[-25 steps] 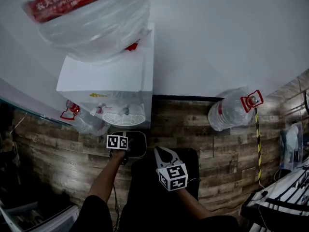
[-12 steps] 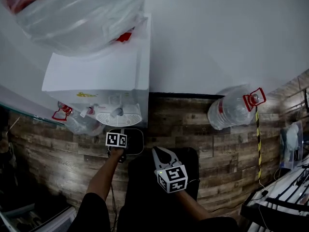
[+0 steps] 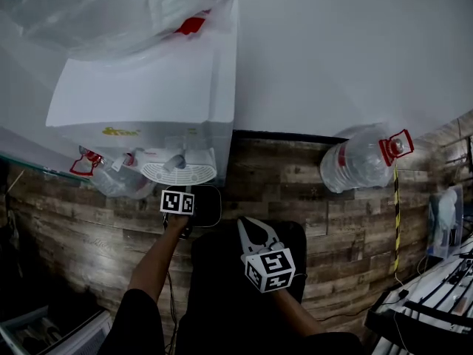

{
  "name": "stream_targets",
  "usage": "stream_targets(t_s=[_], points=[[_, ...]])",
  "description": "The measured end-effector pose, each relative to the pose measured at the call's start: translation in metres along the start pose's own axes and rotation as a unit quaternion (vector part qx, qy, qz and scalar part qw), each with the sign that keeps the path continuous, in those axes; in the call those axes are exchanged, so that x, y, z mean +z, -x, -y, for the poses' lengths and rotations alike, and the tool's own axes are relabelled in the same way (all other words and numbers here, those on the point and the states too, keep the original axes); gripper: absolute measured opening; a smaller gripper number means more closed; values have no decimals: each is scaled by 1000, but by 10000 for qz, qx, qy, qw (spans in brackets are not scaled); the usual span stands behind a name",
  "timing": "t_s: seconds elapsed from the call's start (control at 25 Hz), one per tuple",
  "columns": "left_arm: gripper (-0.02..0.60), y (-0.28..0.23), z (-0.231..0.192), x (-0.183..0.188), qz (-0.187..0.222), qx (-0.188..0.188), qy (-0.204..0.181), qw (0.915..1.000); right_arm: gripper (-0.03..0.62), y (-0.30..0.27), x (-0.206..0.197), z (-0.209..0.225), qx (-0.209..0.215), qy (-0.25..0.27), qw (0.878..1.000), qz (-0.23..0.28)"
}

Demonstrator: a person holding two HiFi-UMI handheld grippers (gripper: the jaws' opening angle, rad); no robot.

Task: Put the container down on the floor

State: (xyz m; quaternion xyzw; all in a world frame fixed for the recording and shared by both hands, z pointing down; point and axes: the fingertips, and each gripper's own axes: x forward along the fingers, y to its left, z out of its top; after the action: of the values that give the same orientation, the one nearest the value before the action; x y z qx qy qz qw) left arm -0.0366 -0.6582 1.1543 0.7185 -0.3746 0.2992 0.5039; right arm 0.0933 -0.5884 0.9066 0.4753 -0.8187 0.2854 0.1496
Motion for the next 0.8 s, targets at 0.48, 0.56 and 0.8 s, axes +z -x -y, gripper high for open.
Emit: stream_targets(t_s=[0.48, 0.56, 0.8], points=[[132, 4, -2, -4, 97, -49, -262, 9996, 9, -3, -7, 0, 28, -127, 9999, -30], [180, 11, -3, -1, 172, -42, -161, 9997, 9, -1, -6, -2, 38, -150, 9998, -83], [222, 43, -5, 6, 350, 117, 74, 9993, 9, 11, 7, -7, 20, -182, 9995, -263]])
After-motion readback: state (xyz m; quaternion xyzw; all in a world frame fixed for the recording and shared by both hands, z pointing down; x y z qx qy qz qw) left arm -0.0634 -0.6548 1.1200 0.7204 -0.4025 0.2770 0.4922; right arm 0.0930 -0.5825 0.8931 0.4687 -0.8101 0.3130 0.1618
